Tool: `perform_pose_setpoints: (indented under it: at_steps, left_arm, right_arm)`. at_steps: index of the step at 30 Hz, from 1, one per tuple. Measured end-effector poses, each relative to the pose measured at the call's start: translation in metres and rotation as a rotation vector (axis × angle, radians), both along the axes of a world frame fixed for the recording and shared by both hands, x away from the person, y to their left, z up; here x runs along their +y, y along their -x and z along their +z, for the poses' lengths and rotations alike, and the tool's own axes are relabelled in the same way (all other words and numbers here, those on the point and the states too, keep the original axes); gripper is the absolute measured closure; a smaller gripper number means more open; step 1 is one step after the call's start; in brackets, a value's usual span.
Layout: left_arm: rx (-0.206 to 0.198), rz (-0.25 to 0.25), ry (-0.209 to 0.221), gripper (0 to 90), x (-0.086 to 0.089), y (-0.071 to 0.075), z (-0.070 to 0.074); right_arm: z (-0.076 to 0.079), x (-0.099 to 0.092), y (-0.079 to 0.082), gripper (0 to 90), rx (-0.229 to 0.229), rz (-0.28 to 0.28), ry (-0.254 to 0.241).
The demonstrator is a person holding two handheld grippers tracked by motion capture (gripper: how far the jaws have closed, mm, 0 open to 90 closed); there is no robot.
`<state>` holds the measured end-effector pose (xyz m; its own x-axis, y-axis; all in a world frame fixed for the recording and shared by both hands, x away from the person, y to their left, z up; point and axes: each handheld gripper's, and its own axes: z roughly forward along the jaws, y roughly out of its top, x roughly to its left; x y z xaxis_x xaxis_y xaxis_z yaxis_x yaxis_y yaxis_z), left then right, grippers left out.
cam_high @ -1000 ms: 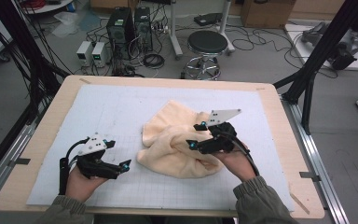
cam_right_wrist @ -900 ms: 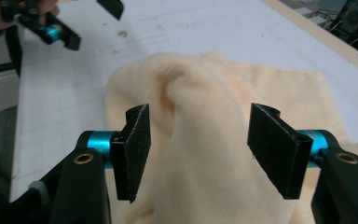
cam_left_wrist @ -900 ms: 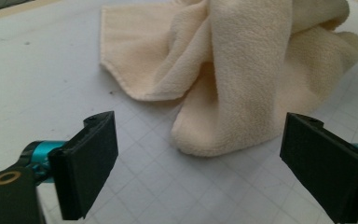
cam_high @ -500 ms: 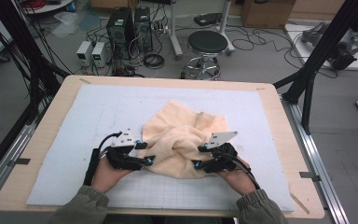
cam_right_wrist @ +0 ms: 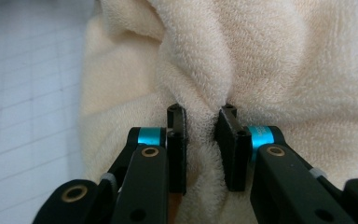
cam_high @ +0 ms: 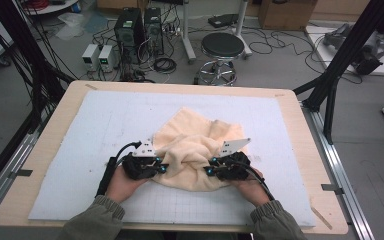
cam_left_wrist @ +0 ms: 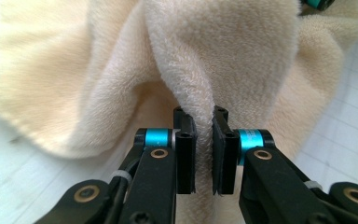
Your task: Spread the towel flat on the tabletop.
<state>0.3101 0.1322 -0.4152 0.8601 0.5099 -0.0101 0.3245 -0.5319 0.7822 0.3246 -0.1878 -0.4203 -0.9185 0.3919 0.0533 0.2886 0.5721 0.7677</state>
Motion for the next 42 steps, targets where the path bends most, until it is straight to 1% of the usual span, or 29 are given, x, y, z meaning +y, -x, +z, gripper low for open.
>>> perform_pose_setpoints:
  at_steps: [3, 4, 6, 11, 13, 16, 17, 18, 20, 21, 22, 23, 24, 25, 26, 27, 28, 29, 30, 31, 32, 34, 35, 36, 37, 38, 40, 41, 42]
  left_arm:
    - [-0.03, 0.006, 0.01, 82.4, 0.013, 0.014, 0.012]
    - [-0.039, 0.003, 0.015, 82.7, 0.018, 0.02, 0.018]
    - [-0.06, 0.0, 0.015, 82.8, 0.023, 0.032, 0.026]
    - [-0.106, -0.007, 0.028, 83.0, 0.034, 0.061, 0.042]
    - [-0.11, -0.014, 0.038, 83.0, 0.039, 0.073, 0.047]
    - [-0.114, -0.019, 0.052, 83.1, 0.045, 0.091, 0.053]
    - [-0.113, -0.028, 0.052, 83.1, 0.048, 0.099, 0.056]
    - [-0.108, -0.031, 0.064, 83.1, 0.049, 0.106, 0.057]
    - [-0.1, -0.053, 0.064, 83.0, 0.051, 0.114, 0.058]
    - [-0.096, -0.067, 0.064, 81.0, 0.051, 0.116, 0.057]
    - [-0.093, -0.078, 0.065, 81.0, 0.051, 0.117, 0.056]
    - [-0.092, -0.089, 0.072, 73.6, 0.051, 0.116, 0.055]
    - [-0.093, -0.093, 0.068, 73.6, 0.052, 0.115, 0.054]
    - [-0.089, -0.089, 0.078, 70.4, 0.053, 0.113, 0.054]
    - [-0.091, -0.088, 0.086, 64.5, 0.055, 0.11, 0.054]
    - [-0.095, -0.082, 0.097, 62.1, 0.057, 0.106, 0.055]
    - [-0.098, -0.079, 0.106, 59.7, 0.058, 0.103, 0.056]
    - [-0.108, -0.077, 0.118, 59.7, 0.059, 0.098, 0.057]
    - [-0.118, -0.08, 0.128, 56.8, 0.06, 0.092, 0.057]
    - [-0.126, -0.079, 0.126, 56.8, 0.059, 0.085, 0.057]
    - [-0.122, -0.072, 0.136, 54.2, 0.058, 0.075, 0.055]
    - [-0.12, -0.069, 0.136, 53.7, 0.054, 0.058, 0.05]
    - [-0.106, -0.062, 0.141, 52.4, 0.05, 0.045, 0.045]
    - [-0.1, -0.054, 0.146, 52.4, 0.049, 0.038, 0.042]
    - [-0.086, -0.038, 0.149, 52.1, 0.045, 0.026, 0.035]
    - [-0.078, -0.027, 0.146, 52.0, 0.042, 0.016, 0.031]
    - [-0.078, -0.009, 0.104, 52.0, 0.036, 0.001, 0.021]
    - [-0.067, -0.001, 0.1, 52.0, 0.034, -0.005, 0.017]
    - [-0.043, 0.003, 0.081, 52.0, 0.032, -0.013, 0.01]
  right_arm:
    - [0.008, 0.002, 0.004, 76.6, -0.014, 0.022, -0.016]
    - [0.016, 0.007, 0.01, 76.6, -0.028, 0.05, -0.025]
    - [0.019, 0.009, 0.011, 76.6, -0.034, 0.065, -0.03]
    - [0.036, 0.02, 0.031, 76.6, -0.058, 0.131, -0.048]
    - [0.04, 0.022, 0.039, 76.6, -0.067, 0.15, -0.053]
    - [0.047, 0.023, 0.057, 76.6, -0.062, 0.188, -0.06]
    - [0.049, 0.022, 0.068, 76.6, -0.055, 0.213, -0.071]
    - [0.049, 0.022, 0.068, 76.6, -0.055, 0.213, -0.071]
    - [0.049, 0.02, 0.079, 76.3, -0.041, 0.228, -0.07]
    - [0.047, 0.017, 0.084, 73.5, -0.034, 0.232, -0.07]
    - [0.047, 0.017, 0.084, 73.5, -0.034, 0.232, -0.07]
    - [0.047, 0.01, 0.086, 68.6, -0.032, 0.215, -0.091]
    - [0.047, 0.01, 0.086, 68.6, -0.032, 0.215, -0.091]
    - [0.048, 0.007, 0.085, 66.3, -0.032, 0.202, -0.104]
    - [0.051, -0.003, 0.081, 62.2, -0.041, 0.162, -0.147]
    - [0.053, -0.009, 0.078, 61.4, -0.047, 0.142, -0.165]
    - [0.055, -0.014, 0.074, 59.8, -0.054, 0.123, -0.169]
    - [0.055, -0.014, 0.074, 59.8, -0.054, 0.123, -0.169]
    - [0.055, -0.022, 0.063, 57.5, -0.071, 0.078, -0.152]
    - [0.055, -0.022, 0.063, 57.5, -0.071, 0.078, -0.152]
    - [0.053, -0.025, 0.057, 55.9, -0.067, 0.051, -0.145]
    - [0.045, -0.029, 0.041, 53.7, -0.055, -0.011, -0.118]
    - [0.035, -0.03, 0.027, 50.8, -0.035, -0.053, -0.092]
    - [0.035, -0.03, 0.027, 50.8, -0.035, -0.053, -0.092]
    - [0.031, -0.03, 0.023, 50.2, -0.03, -0.063, -0.083]
    - [0.025, -0.028, 0.018, 49.2, -0.018, -0.079, -0.07]
    - [0.014, -0.025, 0.008, 47.3, -0.01, -0.105, -0.014]
    - [0.014, -0.025, 0.008, 47.3, -0.01, -0.105, -0.014]
    - [0.01, -0.024, 0.007, 46.9, -0.006, -0.109, -0.008]
